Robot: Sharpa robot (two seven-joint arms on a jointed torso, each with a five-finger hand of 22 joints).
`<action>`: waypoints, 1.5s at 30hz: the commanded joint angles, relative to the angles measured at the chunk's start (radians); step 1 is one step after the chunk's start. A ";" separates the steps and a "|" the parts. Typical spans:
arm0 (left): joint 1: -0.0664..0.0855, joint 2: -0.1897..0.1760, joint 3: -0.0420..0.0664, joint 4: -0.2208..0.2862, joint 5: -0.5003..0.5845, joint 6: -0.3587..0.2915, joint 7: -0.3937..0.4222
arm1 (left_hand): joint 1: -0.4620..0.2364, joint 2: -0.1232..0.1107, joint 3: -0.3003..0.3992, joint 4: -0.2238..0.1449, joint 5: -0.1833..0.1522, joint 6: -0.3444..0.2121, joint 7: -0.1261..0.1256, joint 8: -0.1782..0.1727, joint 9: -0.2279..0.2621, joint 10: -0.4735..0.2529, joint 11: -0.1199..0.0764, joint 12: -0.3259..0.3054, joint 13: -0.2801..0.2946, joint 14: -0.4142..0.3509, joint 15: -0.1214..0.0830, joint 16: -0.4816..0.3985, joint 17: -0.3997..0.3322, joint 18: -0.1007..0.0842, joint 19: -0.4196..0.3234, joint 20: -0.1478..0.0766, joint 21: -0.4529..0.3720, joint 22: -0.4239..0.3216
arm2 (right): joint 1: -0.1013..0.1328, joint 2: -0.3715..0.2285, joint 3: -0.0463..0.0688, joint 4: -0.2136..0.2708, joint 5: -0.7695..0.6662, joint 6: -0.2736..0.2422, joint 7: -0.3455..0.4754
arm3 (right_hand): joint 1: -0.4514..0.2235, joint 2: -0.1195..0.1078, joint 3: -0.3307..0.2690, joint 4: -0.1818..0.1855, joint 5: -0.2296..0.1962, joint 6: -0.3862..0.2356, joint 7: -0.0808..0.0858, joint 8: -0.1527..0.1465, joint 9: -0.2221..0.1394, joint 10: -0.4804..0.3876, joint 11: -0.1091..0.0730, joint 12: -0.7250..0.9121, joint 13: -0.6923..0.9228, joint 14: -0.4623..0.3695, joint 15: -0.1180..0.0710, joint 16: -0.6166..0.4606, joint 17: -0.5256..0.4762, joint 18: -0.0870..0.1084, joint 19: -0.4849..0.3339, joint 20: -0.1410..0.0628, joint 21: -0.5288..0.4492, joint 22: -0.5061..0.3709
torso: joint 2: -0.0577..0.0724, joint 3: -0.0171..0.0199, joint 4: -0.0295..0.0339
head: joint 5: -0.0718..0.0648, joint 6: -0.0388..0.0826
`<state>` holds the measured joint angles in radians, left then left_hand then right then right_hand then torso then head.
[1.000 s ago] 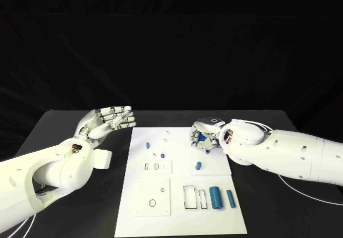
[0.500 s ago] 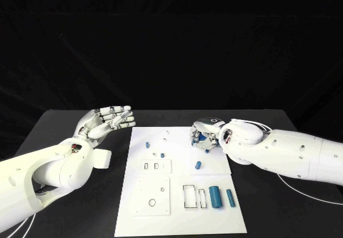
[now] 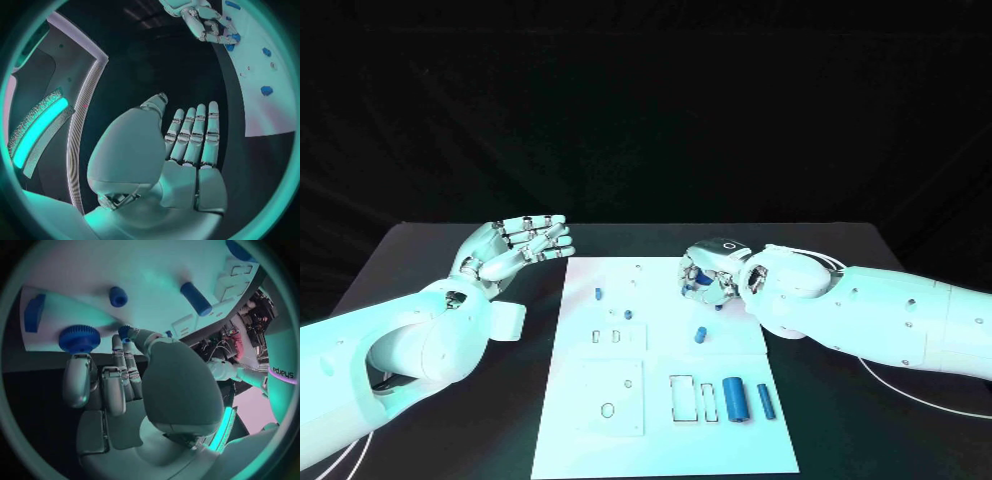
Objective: Assemble the parts on the task board
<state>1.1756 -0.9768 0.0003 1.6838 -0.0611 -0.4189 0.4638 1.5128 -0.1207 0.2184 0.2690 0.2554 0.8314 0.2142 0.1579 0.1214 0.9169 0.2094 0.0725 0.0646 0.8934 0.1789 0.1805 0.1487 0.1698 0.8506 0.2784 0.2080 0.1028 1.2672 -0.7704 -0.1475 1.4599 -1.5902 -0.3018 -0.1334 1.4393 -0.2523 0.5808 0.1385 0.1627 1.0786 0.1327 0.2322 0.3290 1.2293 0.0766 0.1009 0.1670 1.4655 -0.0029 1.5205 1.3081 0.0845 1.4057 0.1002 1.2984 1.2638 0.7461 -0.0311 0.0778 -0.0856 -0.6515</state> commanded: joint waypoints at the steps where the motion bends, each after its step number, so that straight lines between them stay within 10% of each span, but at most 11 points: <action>1: 0.001 0.002 0.001 0.001 -0.004 0.016 0.006 | 0.004 -0.002 0.008 0.000 -0.006 0.001 0.046 -0.004 -0.001 -0.001 0.005 -0.005 -0.001 -0.007 -0.002 -0.003 0.001 0.010 -0.008 0.002 -0.002 -0.002 | 0.003 0.006 0.001 0.007 0.001 -0.096 0.011 | -0.005 0.007 0.007 -0.003 0.005 0.009 -0.001 0.004 0.002 0.020 -0.011 0.003 0.002 0.076 -0.006 0.004 0.119 -0.010 0.001 -0.004 0.006 0.002 | -0.001 -0.0015 0.0001 | 0.000 0.002; 14: 0.001 0.004 0.001 -0.003 -0.004 0.015 0.005 | 0.004 -0.002 0.009 -0.001 -0.006 0.000 0.046 -0.004 -0.001 -0.001 0.005 -0.005 -0.001 -0.008 -0.001 -0.004 0.001 0.010 -0.011 0.003 -0.003 -0.003 | 0.022 0.094 0.005 -0.061 0.007 -0.178 -0.010 | -0.016 0.010 0.019 -0.016 0.024 0.011 -0.001 0.009 0.008 0.025 -0.012 -0.001 0.000 0.077 -0.007 0.005 0.122 -0.011 0.004 -0.006 0.010 0.008 | 0.001 -0.0015 0.0029 | 0.008 0.011; 45: 0.013 0.015 0.001 0.000 -0.005 0.015 0.000 | 0.003 -0.004 0.010 -0.001 -0.006 0.000 0.047 -0.005 -0.002 -0.002 0.006 -0.006 -0.001 -0.011 0.000 -0.007 0.002 0.008 -0.020 0.004 -0.008 -0.006 | 0.015 0.282 0.002 -0.247 0.001 -0.111 -0.038 | -0.035 0.009 0.025 -0.022 0.031 0.002 0.001 0.007 0.011 0.021 -0.009 -0.007 -0.003 0.077 -0.005 0.005 0.121 -0.010 0.002 -0.006 0.006 0.006 | 0.003 -0.0037 0.0058 | 0.019 0.005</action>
<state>1.1860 -0.9636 0.0003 1.6812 -0.0613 -0.4185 0.4600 1.5128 -0.1208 0.2239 0.2691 0.2554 0.8313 0.2142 0.1579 0.1206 0.9169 0.2094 0.0725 0.0646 0.8862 0.1788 0.1805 0.1493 0.1696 0.8377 0.2840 0.2042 0.0987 1.2829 -0.4903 -0.1450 1.2149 -1.5790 -0.4386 -0.1590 1.4154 -0.2449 0.6006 0.1185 0.1883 1.0815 0.1296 0.2358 0.3382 1.2346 0.0783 0.0938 0.1634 1.4665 -0.0039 1.5205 1.3075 0.0847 1.4091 0.0968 1.3030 1.2711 0.7496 -0.0348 0.0826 -0.0665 -0.6448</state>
